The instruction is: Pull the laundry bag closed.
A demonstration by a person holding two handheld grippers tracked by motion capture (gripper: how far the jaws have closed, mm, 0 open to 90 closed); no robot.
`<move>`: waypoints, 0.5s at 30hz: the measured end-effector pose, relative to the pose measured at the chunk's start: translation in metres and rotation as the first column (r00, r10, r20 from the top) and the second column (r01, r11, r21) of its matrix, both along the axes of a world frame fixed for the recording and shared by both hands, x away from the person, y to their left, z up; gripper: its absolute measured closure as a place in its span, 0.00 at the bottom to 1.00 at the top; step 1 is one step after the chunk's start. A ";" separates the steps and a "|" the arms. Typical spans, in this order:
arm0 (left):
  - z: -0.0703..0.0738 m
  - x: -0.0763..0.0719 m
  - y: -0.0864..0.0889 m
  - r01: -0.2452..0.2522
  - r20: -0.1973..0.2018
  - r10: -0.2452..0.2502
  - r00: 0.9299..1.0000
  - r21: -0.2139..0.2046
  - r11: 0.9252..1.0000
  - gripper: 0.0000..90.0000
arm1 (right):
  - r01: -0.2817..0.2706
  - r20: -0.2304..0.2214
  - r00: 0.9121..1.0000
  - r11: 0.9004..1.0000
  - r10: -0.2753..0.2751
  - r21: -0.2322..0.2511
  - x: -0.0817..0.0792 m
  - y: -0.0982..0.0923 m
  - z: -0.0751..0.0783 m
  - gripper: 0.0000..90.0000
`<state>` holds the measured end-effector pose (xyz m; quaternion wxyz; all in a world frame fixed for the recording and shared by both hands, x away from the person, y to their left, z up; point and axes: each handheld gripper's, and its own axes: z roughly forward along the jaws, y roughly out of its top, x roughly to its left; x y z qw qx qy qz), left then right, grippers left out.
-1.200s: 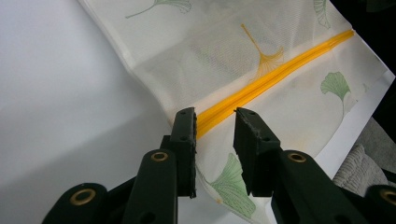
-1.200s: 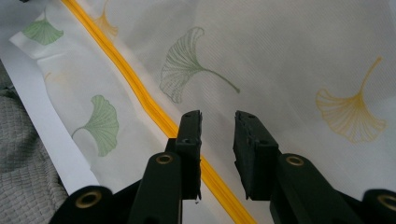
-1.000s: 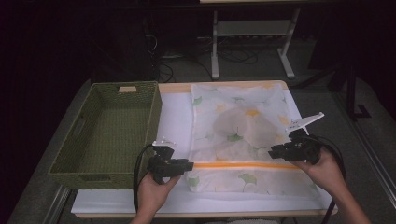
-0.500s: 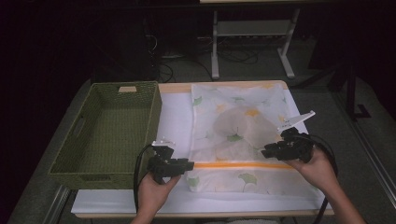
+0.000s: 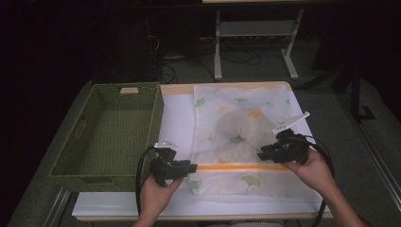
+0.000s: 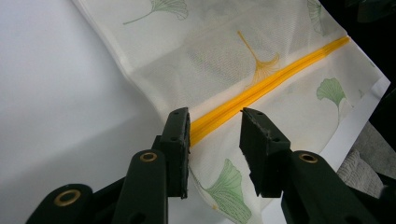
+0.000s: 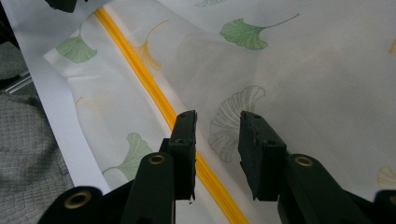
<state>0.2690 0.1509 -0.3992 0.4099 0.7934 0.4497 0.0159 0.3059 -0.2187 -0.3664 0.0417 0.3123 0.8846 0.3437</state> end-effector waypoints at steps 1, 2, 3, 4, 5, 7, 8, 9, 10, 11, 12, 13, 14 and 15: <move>0.000 0.000 0.000 -0.002 -0.001 0.002 1.000 -0.001 1.000 0.69 | -0.004 0.001 1.000 1.000 0.004 0.001 0.000 0.001 0.000 0.73; 0.000 0.000 0.000 -0.001 -0.001 0.001 1.000 -0.001 1.000 0.69 | -0.004 -0.003 1.000 1.000 0.004 -0.003 0.000 0.003 0.000 0.73; 0.000 0.000 0.000 0.000 0.000 0.000 1.000 0.000 1.000 0.69 | -0.007 -0.001 1.000 1.000 0.007 -0.002 0.000 0.004 -0.001 0.73; 0.000 0.000 0.000 -0.001 -0.001 0.001 1.000 -0.002 1.000 0.69 | -0.009 -0.001 1.000 1.000 0.009 -0.002 0.000 0.006 -0.001 0.73; 0.000 0.000 0.000 -0.001 -0.001 0.001 1.000 0.000 1.000 0.69 | -0.013 0.000 1.000 1.000 0.013 0.000 0.000 0.007 -0.001 0.73; 0.000 0.000 0.000 -0.002 -0.001 0.002 1.000 -0.001 1.000 0.69 | -0.019 0.000 1.000 1.000 0.019 -0.003 0.000 0.009 -0.001 0.72; 0.000 -0.001 0.001 -0.004 -0.001 0.004 1.000 0.000 1.000 0.69 | -0.019 0.003 1.000 1.000 0.019 -0.003 0.000 0.010 -0.001 0.72; 0.000 -0.001 0.001 -0.005 -0.001 0.005 1.000 -0.001 1.000 0.69 | -0.022 0.003 1.000 1.000 0.022 -0.001 0.000 0.011 -0.001 0.72; 0.000 -0.001 0.001 -0.005 -0.001 0.005 1.000 -0.002 1.000 0.69 | -0.023 0.004 1.000 1.000 0.023 -0.001 -0.001 0.012 0.000 0.72; -0.001 -0.001 0.001 -0.007 -0.001 0.007 1.000 -0.001 1.000 0.69 | -0.024 0.004 1.000 1.000 0.024 -0.001 -0.001 0.013 0.000 0.71; -0.001 -0.001 0.001 -0.006 -0.001 0.006 1.000 -0.003 1.000 0.69 | -0.026 0.004 1.000 1.000 0.026 0.000 -0.001 0.014 0.000 0.71; -0.001 -0.001 0.001 -0.005 -0.001 0.005 1.000 -0.002 1.000 0.68 | -0.025 0.005 1.000 1.000 0.025 0.001 -0.002 0.015 0.000 0.71; -0.001 -0.001 0.001 -0.006 -0.001 0.006 1.000 0.001 1.000 0.68 | -0.030 0.009 1.000 1.000 0.030 0.002 -0.002 0.015 0.000 0.70; -0.002 -0.001 0.001 -0.007 0.000 0.007 1.000 -0.002 1.000 0.68 | -0.029 0.006 1.000 1.000 0.029 0.003 -0.003 0.016 0.000 0.70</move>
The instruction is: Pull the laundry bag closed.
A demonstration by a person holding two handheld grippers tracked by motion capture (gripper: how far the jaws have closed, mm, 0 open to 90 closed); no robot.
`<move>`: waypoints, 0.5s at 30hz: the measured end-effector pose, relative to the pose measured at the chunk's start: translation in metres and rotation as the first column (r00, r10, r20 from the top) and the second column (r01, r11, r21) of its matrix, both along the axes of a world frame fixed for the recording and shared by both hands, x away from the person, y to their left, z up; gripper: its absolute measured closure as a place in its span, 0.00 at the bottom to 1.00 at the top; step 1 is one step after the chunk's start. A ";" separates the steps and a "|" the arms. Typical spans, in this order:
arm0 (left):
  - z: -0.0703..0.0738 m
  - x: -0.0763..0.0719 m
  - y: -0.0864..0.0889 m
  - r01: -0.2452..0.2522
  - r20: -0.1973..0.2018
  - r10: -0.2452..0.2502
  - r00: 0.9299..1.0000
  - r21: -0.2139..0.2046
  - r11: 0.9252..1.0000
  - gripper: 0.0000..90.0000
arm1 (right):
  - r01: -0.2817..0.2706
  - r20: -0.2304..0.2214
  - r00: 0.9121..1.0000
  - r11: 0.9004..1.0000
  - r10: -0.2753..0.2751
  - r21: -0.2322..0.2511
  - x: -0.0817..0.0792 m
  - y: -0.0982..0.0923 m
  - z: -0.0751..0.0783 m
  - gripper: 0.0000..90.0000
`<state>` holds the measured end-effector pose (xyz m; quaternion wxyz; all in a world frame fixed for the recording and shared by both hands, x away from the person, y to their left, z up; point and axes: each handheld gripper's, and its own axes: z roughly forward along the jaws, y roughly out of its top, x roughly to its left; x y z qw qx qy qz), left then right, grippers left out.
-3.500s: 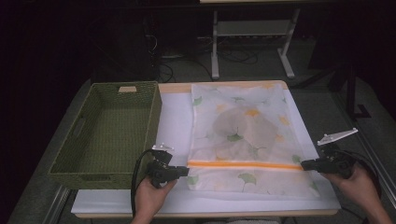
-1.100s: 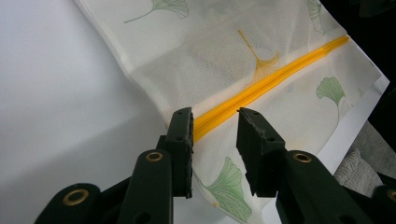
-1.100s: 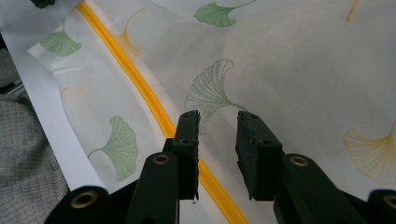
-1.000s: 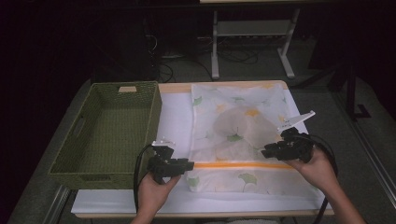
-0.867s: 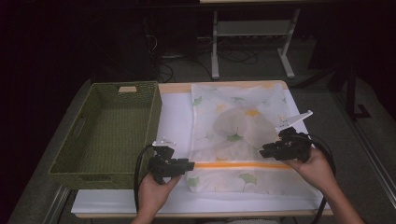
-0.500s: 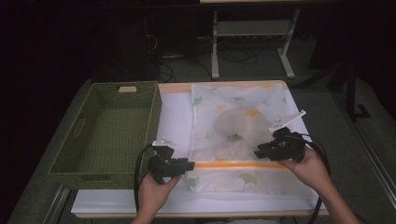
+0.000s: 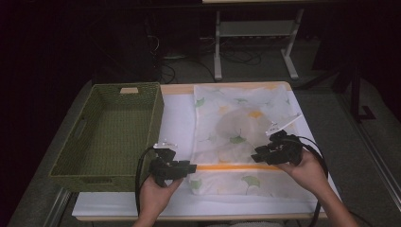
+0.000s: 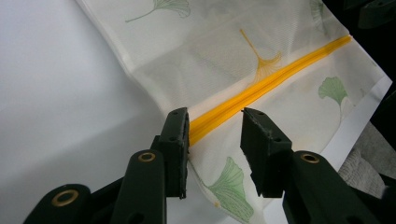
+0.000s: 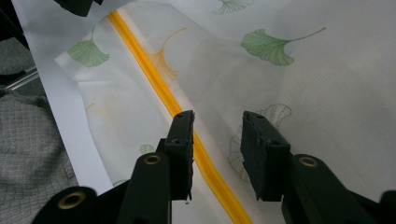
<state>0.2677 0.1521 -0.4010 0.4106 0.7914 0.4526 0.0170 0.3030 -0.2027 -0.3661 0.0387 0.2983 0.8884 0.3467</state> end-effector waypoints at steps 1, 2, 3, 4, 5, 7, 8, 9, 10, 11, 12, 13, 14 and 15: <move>0.000 0.000 0.000 0.000 -0.002 0.000 1.000 0.000 1.000 0.68 | -0.003 0.003 1.000 1.000 0.003 0.000 -0.001 0.001 0.000 0.70; 0.000 0.000 0.001 0.000 -0.002 0.000 1.000 0.002 1.000 0.68 | -0.006 0.004 1.000 1.000 0.006 0.001 -0.001 0.001 -0.001 0.70; 0.000 0.000 0.001 0.000 -0.002 0.000 1.000 0.002 1.000 0.68 | -0.006 0.004 1.000 1.000 0.006 0.001 -0.001 0.001 -0.001 0.70; -0.001 0.000 0.002 -0.003 -0.001 0.003 1.000 0.002 1.000 0.68 | -0.008 0.003 1.000 1.000 0.008 0.003 -0.002 0.002 -0.001 0.69; -0.001 0.000 0.002 -0.004 -0.001 0.004 1.000 0.004 1.000 0.68 | -0.012 0.004 1.000 1.000 0.012 0.006 -0.003 0.004 -0.003 0.69; -0.002 -0.001 0.003 -0.008 -0.002 0.008 1.000 0.004 1.000 0.67 | -0.016 0.004 1.000 1.000 0.016 0.004 -0.005 0.005 -0.004 0.69; -0.002 -0.001 0.003 -0.006 -0.003 0.006 1.000 0.006 1.000 0.67 | -0.016 0.003 1.000 1.000 0.016 0.007 -0.006 0.006 -0.005 0.68; -0.002 -0.001 0.003 -0.006 -0.002 0.006 1.000 0.005 1.000 0.67 | -0.018 0.002 1.000 1.000 0.018 0.008 -0.006 0.007 -0.006 0.67; -0.002 -0.001 0.004 -0.006 -0.001 0.006 1.000 0.005 1.000 0.67 | -0.020 0.001 1.000 1.000 0.020 0.008 -0.007 0.007 -0.006 0.67; -0.002 -0.001 0.004 -0.006 0.000 0.006 1.000 0.005 1.000 0.67 | -0.021 0.002 1.000 1.000 0.021 0.008 -0.007 0.007 -0.007 0.67; -0.002 -0.001 0.004 -0.009 -0.002 0.009 1.000 0.004 1.000 0.67 | -0.023 0.004 1.000 1.000 0.023 0.007 -0.008 0.008 -0.008 0.67; -0.003 -0.001 0.004 -0.009 -0.002 0.009 1.000 0.005 1.000 0.67 | -0.024 0.004 1.000 1.000 0.024 0.006 -0.008 0.008 -0.008 0.66; -0.003 -0.001 0.004 -0.008 -0.002 0.008 1.000 0.008 1.000 0.67 | -0.024 0.002 1.000 1.000 0.024 0.007 -0.009 0.007 -0.009 0.66; -0.004 -0.001 0.005 -0.009 0.000 0.009 1.000 0.007 1.000 0.67 | -0.022 0.005 1.000 1.000 0.022 0.010 -0.009 0.007 -0.009 0.66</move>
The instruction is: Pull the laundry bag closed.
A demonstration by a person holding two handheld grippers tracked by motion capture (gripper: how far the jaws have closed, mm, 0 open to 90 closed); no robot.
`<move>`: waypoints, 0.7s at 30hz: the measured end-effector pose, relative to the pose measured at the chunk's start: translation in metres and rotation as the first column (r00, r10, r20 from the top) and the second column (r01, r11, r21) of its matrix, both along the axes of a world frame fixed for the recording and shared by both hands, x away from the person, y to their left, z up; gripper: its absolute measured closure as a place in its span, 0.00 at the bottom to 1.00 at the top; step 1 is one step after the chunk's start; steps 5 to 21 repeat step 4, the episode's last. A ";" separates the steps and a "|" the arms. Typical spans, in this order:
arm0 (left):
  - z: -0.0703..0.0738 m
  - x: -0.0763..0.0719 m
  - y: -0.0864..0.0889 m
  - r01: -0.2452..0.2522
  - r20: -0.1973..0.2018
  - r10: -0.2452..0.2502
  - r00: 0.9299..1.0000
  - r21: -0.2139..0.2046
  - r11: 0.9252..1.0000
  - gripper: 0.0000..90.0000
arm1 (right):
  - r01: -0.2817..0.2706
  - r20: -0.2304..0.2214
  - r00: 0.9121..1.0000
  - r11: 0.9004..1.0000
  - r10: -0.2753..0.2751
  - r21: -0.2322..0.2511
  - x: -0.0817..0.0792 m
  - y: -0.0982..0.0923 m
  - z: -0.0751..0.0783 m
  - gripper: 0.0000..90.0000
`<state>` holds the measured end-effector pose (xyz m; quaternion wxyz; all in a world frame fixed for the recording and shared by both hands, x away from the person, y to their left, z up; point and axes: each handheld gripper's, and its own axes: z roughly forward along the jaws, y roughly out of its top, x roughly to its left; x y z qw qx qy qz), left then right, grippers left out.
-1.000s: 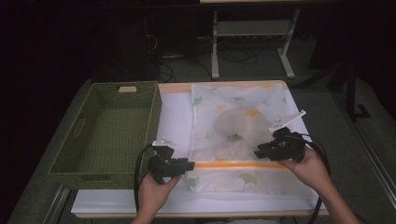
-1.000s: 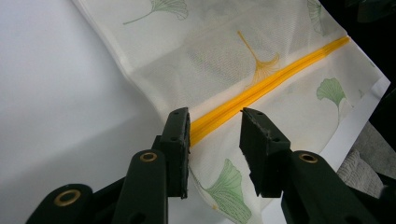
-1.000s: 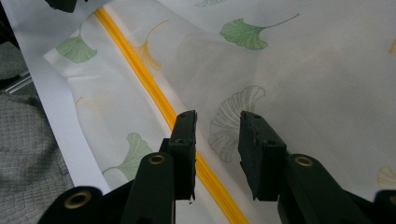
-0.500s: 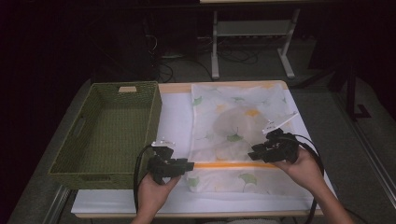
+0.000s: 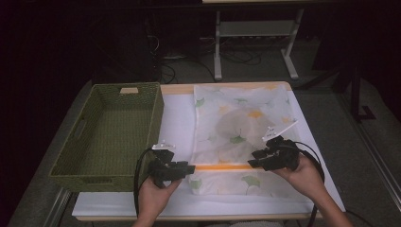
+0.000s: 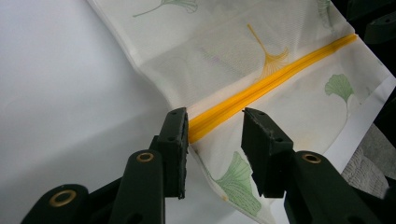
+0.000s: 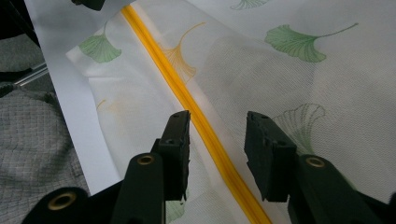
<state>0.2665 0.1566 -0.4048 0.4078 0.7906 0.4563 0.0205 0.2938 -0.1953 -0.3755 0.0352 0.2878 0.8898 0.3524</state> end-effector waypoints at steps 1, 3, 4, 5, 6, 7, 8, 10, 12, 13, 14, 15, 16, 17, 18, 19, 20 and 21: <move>-0.001 0.000 0.000 0.000 -0.003 0.000 1.000 0.002 1.000 0.66 | 0.000 0.000 1.000 1.000 0.000 -0.002 -0.001 0.000 -0.001 0.65; -0.002 0.000 0.000 0.000 -0.005 0.000 1.000 0.002 1.000 0.66 | -0.001 0.000 1.000 1.000 0.001 -0.003 -0.001 -0.001 -0.003 0.65; -0.002 0.001 0.000 -0.001 -0.004 0.001 1.000 0.002 1.000 0.66 | -0.001 0.000 1.000 1.000 0.001 -0.005 -0.002 -0.002 -0.004 0.65; -0.002 0.001 0.000 -0.001 -0.004 0.001 1.000 0.002 1.000 0.66 | -0.001 0.000 1.000 1.000 0.001 -0.005 -0.002 -0.002 -0.004 0.65; -0.002 0.001 0.000 -0.001 -0.004 0.001 1.000 0.002 1.000 0.66 | -0.001 0.000 1.000 1.000 0.001 -0.005 -0.002 -0.002 -0.004 0.65; -0.002 0.001 0.000 -0.001 -0.004 0.001 1.000 0.002 1.000 0.66 | -0.001 0.000 1.000 1.000 0.001 -0.005 -0.002 -0.002 -0.004 0.65; -0.002 0.001 0.000 -0.001 -0.004 0.001 1.000 0.002 1.000 0.66 | -0.001 0.000 1.000 1.000 0.001 -0.005 -0.002 -0.002 -0.004 0.65; -0.002 0.001 0.000 -0.001 -0.004 0.001 1.000 0.002 1.000 0.66 | -0.001 0.000 1.000 1.000 0.001 -0.005 -0.002 -0.002 -0.004 0.65; -0.002 0.001 0.000 -0.001 -0.004 0.001 1.000 0.002 1.000 0.66 | -0.001 0.000 1.000 1.000 0.001 -0.005 -0.002 -0.002 -0.004 0.65; -0.002 0.001 0.000 -0.001 -0.004 0.001 1.000 0.002 1.000 0.66 | -0.001 0.000 1.000 1.000 0.001 -0.005 -0.002 -0.002 -0.004 0.65; -0.002 0.001 0.000 -0.001 -0.004 0.001 1.000 0.002 1.000 0.66 | -0.001 0.000 1.000 1.000 0.001 -0.005 -0.002 -0.002 -0.004 0.65; -0.002 0.001 0.000 -0.001 -0.004 0.001 1.000 0.002 1.000 0.66 | -0.001 0.000 1.000 1.000 0.001 -0.005 -0.002 -0.002 -0.004 0.65; -0.002 0.001 0.000 -0.001 -0.004 0.001 1.000 0.002 1.000 0.66 | -0.001 0.000 1.000 1.000 0.001 -0.005 -0.002 -0.002 -0.004 0.65; -0.002 0.001 0.000 -0.001 -0.004 0.001 1.000 0.002 1.000 0.66 | -0.001 0.000 1.000 1.000 0.001 -0.005 -0.002 -0.002 -0.004 0.65; -0.002 0.001 0.000 -0.001 -0.004 0.001 1.000 0.002 1.000 0.66 | -0.001 0.000 1.000 1.000 0.001 -0.005 -0.002 -0.002 -0.004 0.65; -0.002 0.001 0.000 -0.001 -0.004 0.001 1.000 0.002 1.000 0.66 | -0.001 0.000 1.000 1.000 0.001 -0.005 -0.002 -0.002 -0.004 0.65; -0.002 0.001 0.000 -0.001 -0.004 0.001 1.000 0.002 1.000 0.66 | -0.001 0.000 1.000 1.000 0.001 -0.005 -0.002 -0.002 -0.004 0.65; -0.002 0.001 0.000 -0.001 -0.004 0.001 1.000 0.002 1.000 0.66 | -0.001 0.000 1.000 1.000 0.001 -0.005 -0.002 -0.002 -0.004 0.65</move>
